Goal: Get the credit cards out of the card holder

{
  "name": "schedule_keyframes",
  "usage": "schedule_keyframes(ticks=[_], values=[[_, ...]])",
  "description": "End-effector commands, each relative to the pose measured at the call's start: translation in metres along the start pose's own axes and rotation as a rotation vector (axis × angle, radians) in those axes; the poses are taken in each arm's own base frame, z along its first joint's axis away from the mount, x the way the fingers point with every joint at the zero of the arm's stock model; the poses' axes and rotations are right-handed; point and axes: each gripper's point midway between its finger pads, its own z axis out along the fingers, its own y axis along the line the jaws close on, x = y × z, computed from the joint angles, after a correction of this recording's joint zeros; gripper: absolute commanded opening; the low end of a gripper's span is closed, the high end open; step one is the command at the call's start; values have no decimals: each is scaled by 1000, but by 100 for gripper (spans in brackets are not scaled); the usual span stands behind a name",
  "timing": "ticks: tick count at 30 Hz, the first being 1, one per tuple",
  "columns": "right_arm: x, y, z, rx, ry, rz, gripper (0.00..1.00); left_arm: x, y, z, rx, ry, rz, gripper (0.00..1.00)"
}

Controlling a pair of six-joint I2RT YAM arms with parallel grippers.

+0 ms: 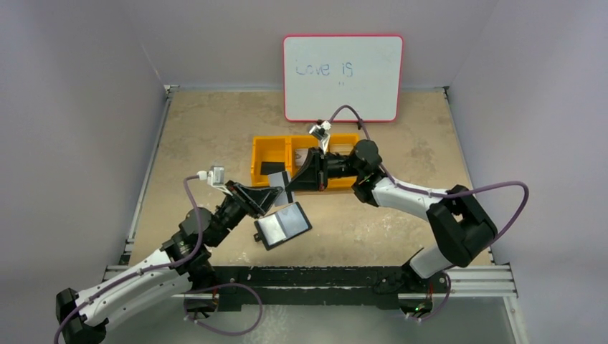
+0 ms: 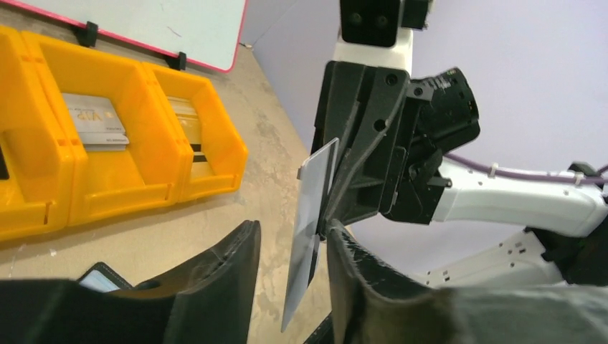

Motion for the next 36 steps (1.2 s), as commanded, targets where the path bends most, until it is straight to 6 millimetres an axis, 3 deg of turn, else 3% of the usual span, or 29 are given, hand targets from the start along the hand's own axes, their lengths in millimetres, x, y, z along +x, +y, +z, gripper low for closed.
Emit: schedule_keyframes(ticks=[1, 3, 7, 9, 10, 13, 15, 20, 26, 36], values=[[-23, 13, 3, 20, -47, -114, 0, -29, 0, -6, -67, -84, 16, 50], [-28, 2, 2, 87, -67, -116, 0, -35, 7, -11, -109, -107, 19, 59], [-45, -36, -7, 345, -106, -170, 0, -48, 26, -22, -226, -157, 16, 66], [-51, -71, -26, 575, -120, -203, 0, -53, 37, -28, -290, -179, 19, 68], [-65, -83, -37, 686, -140, -249, 0, -54, 43, -32, -321, -187, 19, 69], [-82, -122, -78, 1005, -137, -375, 0, -58, 62, -42, -433, -201, 31, 71], [-83, -146, -101, 1170, -77, -471, 0, -58, 71, -47, -493, -195, 44, 72], [-94, -177, -136, 1423, 72, -641, 0, -56, 78, -48, -558, -165, 84, 72], [-99, -195, -138, 1475, 210, -785, 0, -54, 83, -50, -608, -123, 125, 72], [-71, -223, -108, 1416, 453, -896, 0, -61, 88, -63, -630, -160, 109, 72]])
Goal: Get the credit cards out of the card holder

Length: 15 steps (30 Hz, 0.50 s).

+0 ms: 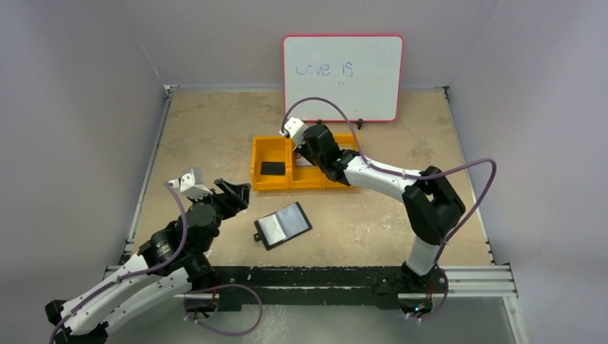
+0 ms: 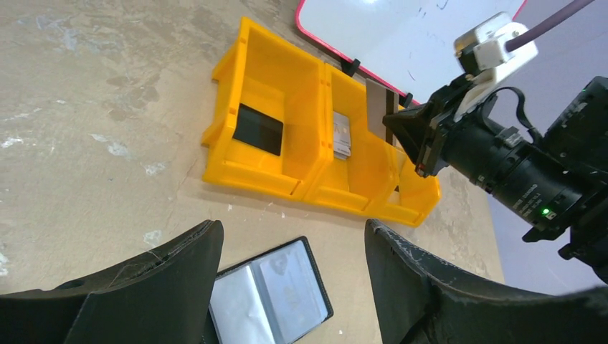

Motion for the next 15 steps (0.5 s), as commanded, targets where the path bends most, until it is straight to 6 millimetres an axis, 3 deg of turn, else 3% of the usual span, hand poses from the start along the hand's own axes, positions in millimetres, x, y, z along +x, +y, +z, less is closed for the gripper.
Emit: schedule_keyframes(ticks=[1, 15], values=[[-12, -4, 6, 47, 8, -109, 0, -21, -2, -8, -1, -54, -44, 72], [6, 7, 35, 54, 111, -294, 0, -34, 12, -22, -17, -84, -57, 72]])
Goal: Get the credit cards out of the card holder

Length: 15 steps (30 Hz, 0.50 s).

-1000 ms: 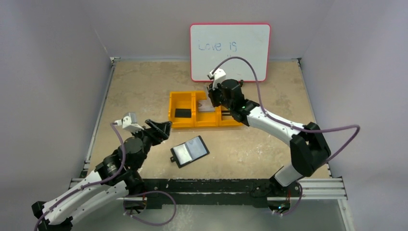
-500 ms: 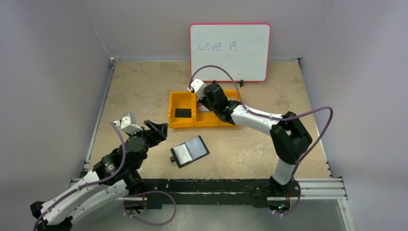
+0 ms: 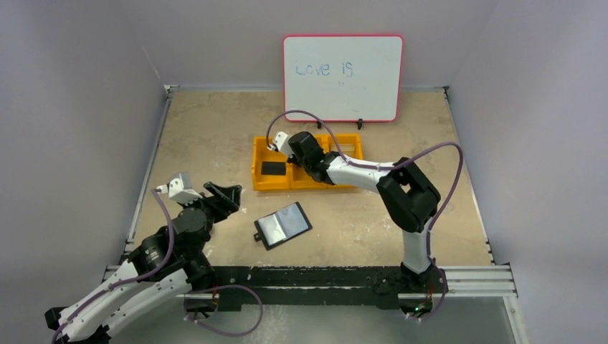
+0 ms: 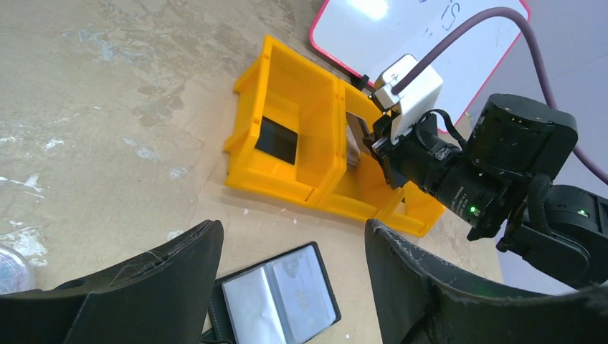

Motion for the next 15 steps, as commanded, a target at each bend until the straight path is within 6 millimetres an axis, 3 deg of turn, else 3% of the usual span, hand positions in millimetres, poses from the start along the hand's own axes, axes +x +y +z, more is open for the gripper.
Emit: schedule_keyframes(ticks=[1, 15], values=[[-23, -18, -3, 42, -37, -49, 0, -20, -2, -9, 6, -45, -43, 72], [-32, -18, 11, 61, -29, -159, 0, -43, 15, -26, -17, -104, -63, 73]])
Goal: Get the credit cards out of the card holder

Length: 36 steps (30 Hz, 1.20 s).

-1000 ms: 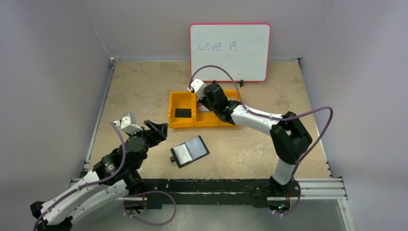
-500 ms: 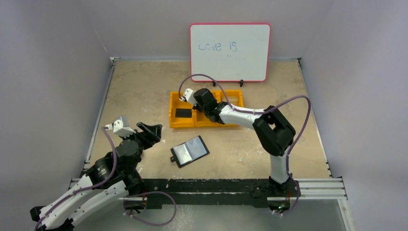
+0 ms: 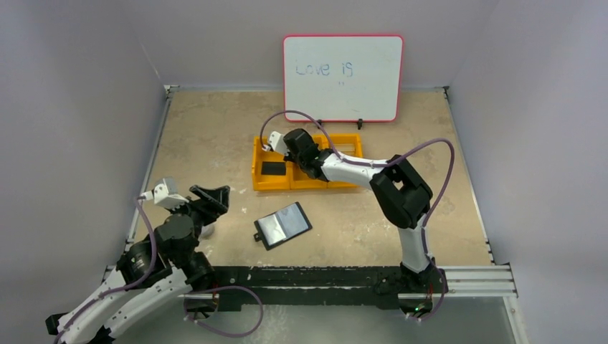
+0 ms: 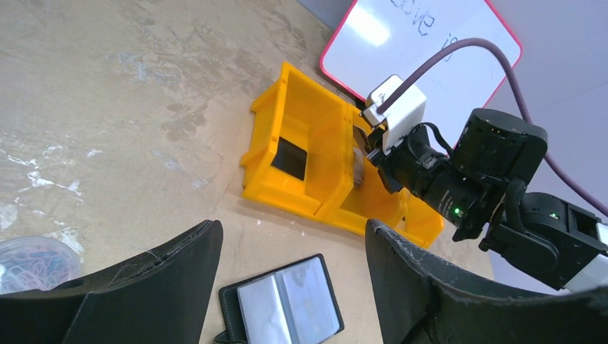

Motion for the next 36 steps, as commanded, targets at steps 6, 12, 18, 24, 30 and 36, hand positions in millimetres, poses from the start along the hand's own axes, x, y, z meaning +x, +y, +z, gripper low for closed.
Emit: schedule_keyframes(ticks=[6, 12, 18, 24, 30, 36], values=[[-14, -19, 0, 62, -19, -78, 1, -27, 2, -12, 9, -64, -73, 73], [-12, -15, 3, 56, -18, -112, 3, -29, 4, -15, 17, -73, -96, 73], [-11, -16, 4, 68, -26, -138, 4, -27, 5, -14, 13, -69, -92, 73], [-11, -12, 7, 59, -36, -166, 4, -26, 4, -13, 12, -66, -90, 73], [-9, -9, 9, 49, -30, -178, 4, -27, 4, -14, 16, -68, -97, 73], [-6, -6, 12, 39, -22, -186, 6, -27, 5, -14, 14, -68, -96, 73]])
